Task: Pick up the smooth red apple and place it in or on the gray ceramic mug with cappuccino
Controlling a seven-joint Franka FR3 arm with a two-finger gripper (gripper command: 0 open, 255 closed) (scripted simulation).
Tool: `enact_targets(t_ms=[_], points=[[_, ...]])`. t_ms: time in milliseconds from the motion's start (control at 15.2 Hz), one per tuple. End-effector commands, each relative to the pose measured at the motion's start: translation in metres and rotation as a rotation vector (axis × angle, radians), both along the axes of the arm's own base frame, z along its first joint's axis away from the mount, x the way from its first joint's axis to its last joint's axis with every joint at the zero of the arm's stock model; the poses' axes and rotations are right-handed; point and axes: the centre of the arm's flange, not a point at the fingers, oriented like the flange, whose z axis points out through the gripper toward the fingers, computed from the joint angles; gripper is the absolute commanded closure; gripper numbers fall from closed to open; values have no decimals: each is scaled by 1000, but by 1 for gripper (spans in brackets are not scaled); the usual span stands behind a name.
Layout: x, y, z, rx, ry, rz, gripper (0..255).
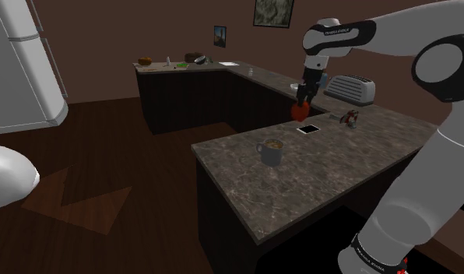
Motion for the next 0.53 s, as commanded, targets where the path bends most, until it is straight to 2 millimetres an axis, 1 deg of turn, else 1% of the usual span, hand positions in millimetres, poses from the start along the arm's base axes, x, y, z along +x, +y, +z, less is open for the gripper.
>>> enact_targets(t_ms=[0,462], points=[[3,29,1,-1,0,-1,255],[25,118,12,-1,0,-1,255]])
